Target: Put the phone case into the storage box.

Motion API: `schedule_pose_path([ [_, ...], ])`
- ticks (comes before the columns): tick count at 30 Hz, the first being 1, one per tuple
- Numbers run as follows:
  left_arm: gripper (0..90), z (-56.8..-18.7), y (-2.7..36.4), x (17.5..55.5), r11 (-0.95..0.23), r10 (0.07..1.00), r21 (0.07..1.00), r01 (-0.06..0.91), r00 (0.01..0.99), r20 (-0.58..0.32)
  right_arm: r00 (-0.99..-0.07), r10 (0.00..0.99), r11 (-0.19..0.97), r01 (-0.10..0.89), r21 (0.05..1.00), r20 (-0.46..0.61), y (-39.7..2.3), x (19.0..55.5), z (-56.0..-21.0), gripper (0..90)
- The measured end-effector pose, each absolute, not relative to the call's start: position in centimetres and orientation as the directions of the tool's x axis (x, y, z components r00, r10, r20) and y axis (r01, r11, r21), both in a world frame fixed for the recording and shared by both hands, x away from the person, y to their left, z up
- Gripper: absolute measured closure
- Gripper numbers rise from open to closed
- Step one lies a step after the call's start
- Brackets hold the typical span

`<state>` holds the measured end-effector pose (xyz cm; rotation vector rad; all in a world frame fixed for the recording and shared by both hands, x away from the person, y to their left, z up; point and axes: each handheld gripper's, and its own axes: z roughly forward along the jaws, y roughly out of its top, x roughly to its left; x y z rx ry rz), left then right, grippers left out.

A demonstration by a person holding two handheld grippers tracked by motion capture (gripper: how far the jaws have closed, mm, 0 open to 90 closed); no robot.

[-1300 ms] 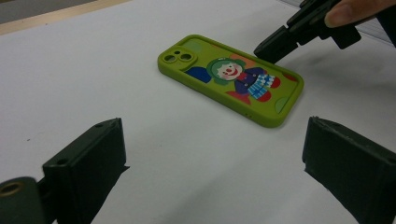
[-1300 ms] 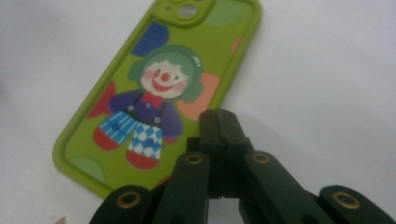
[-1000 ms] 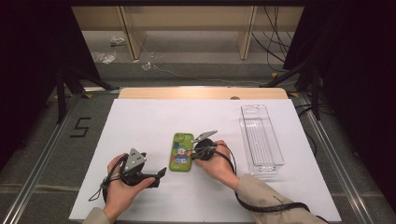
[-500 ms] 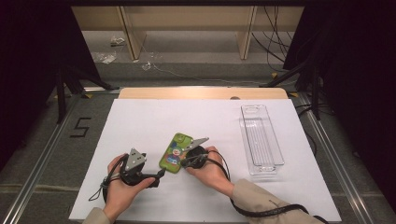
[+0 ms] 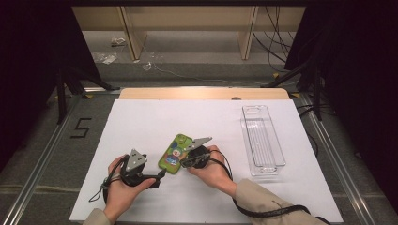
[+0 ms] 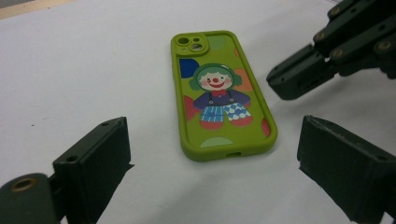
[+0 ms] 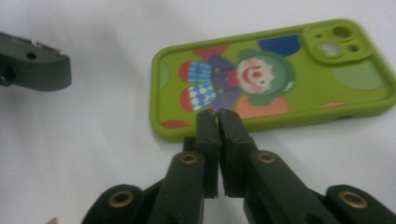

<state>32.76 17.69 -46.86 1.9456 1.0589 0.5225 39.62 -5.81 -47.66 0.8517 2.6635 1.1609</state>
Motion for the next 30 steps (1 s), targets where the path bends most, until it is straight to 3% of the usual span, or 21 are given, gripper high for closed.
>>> schedule_pose_path([
  [5,9.2,-46.9,17.7,32.8,-0.291,0.831,0.827,0.481,0.556,-0.031,-0.827,0.557,0.516,0.418,0.748,0.078,-7.1,40.0,-46.7,72.2],
  [15,9.3,-46.8,17.8,32.8,-0.293,0.831,0.826,0.481,0.556,-0.029,-0.834,0.552,0.47,0.298,0.831,-0.014,-10.2,40.5,-44.7,30.6],
  [21,8.6,-46.8,17.7,32.8,-0.293,0.831,0.826,0.482,0.556,-0.03,-0.84,0.542,0.438,0.244,0.865,-0.037,-12.8,40.4,-43.2,21.6],
  [30,7.3,-46.8,17.7,32.8,-0.293,0.833,0.825,0.483,0.552,-0.027,-0.826,0.562,0.418,0.235,0.877,-0.046,-15.4,40.2,-42.2,19.0],
])
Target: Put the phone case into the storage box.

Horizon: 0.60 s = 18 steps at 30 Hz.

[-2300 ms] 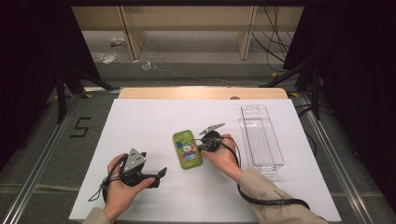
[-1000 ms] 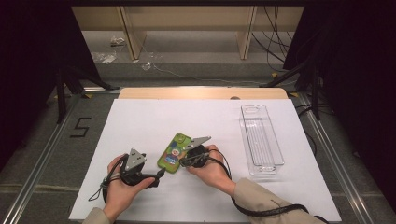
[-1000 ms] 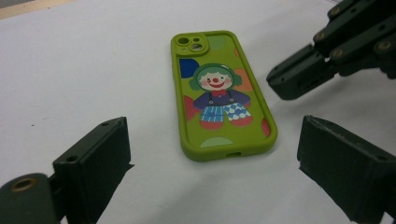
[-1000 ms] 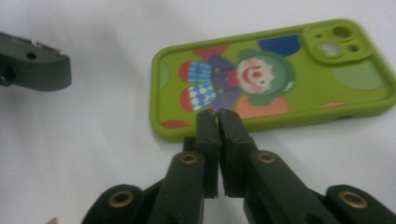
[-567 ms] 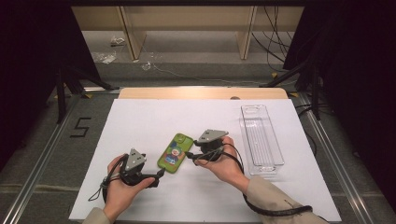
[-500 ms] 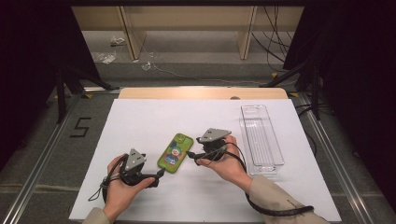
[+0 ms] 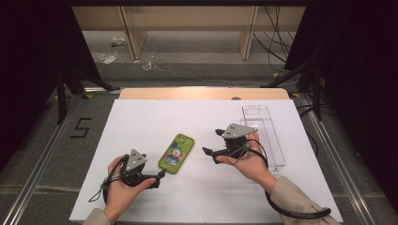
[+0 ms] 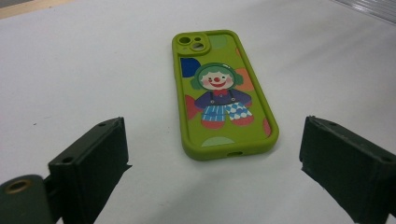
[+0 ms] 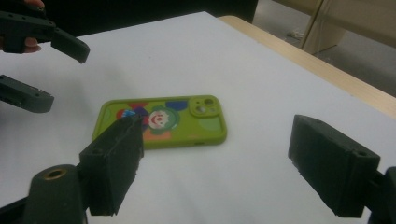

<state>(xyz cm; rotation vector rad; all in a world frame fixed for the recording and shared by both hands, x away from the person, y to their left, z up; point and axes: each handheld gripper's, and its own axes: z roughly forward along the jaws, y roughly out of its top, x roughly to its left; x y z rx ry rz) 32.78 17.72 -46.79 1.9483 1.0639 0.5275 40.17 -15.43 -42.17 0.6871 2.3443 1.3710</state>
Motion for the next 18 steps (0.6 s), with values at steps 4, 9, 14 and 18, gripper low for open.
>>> schedule_pose_path([
  [4,6.1,-46.7,17.7,32.8,-0.293,0.833,0.826,0.481,0.552,-0.026,-0.824,0.564,0.415,0.227,0.881,-0.054,-16.3,40.0,-41.5,18.2],
  [9,5.7,-46.4,17.8,32.8,-0.281,0.838,0.833,0.477,0.545,-0.03,-0.824,0.562,0.413,0.211,0.886,-0.066,-17.2,39.7,-40.9,17.1],
  [14,5.3,-46.5,17.8,32.9,-0.284,0.836,0.83,0.481,0.548,-0.032,-0.834,0.547,0.423,0.198,0.884,-0.075,-18.1,39.5,-40.4,17.1],
  [18,5.1,-46.5,17.6,33.0,-0.283,0.835,0.829,0.482,0.549,-0.034,-0.829,0.556,0.407,0.205,0.89,-0.064,-19.3,39.2,-40.2,17.2],
])
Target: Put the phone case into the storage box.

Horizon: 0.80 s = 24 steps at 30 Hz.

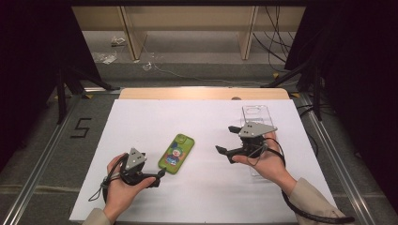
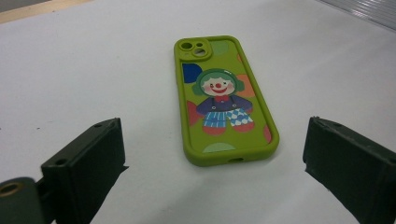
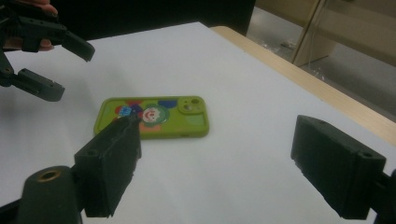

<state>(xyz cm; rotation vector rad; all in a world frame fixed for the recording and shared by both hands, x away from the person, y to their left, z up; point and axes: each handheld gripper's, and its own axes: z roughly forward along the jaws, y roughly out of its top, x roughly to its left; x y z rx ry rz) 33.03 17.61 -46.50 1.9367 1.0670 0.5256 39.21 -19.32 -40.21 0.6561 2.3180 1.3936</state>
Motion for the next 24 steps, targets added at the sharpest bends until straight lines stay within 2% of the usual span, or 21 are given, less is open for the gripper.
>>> schedule_pose_path([
  [12,5.1,-46.6,17.1,33.6,-0.297,0.835,0.809,0.506,0.549,-0.037,-0.838,0.546,0.38,0.217,0.899,-0.028,-21.1,36.9,-42.0,19.5],
  [24,0.9,-46.6,15.7,34.7,-0.33,0.833,0.781,0.53,0.552,-0.022,-0.839,0.543,0.377,0.212,0.902,-0.03,-21.8,35.3,-43.5,18.1],
])
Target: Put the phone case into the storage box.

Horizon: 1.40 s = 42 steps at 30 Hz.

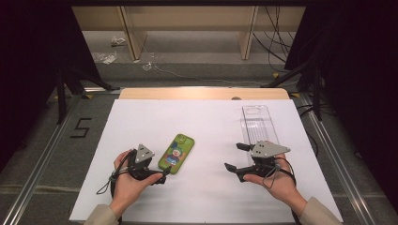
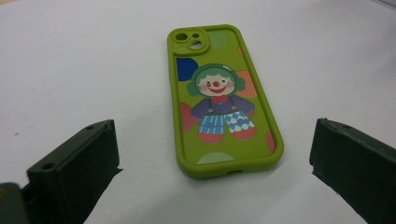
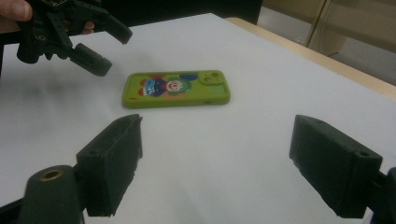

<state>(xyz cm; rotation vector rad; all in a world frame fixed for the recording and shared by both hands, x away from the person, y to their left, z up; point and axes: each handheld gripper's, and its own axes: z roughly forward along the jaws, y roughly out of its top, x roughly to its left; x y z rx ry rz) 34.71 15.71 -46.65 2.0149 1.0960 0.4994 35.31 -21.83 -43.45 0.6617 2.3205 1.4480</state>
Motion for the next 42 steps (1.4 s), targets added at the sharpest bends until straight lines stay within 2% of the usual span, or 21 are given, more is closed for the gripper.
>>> schedule_pose_path([
  [18,0.0,-47.1,12.8,37.8,-0.353,0.838,0.745,0.566,0.545,-0.017,-0.841,0.541,0.364,0.216,0.906,-0.017,-21.8,34.4,-44.2,17.3],
  [24,0.0,-47.4,11.3,39.3,-0.373,0.843,0.698,0.611,0.537,-0.02,-0.841,0.54,0.363,0.217,0.906,-0.015,-21.8,34.3,-44.2,17.2],
  [42,0.4,-48.5,10.6,42.3,-0.423,0.836,0.622,0.658,0.549,-0.012,-0.844,0.536,0.361,0.219,0.906,-0.009,-21.8,34.4,-44.3,17.0],
])
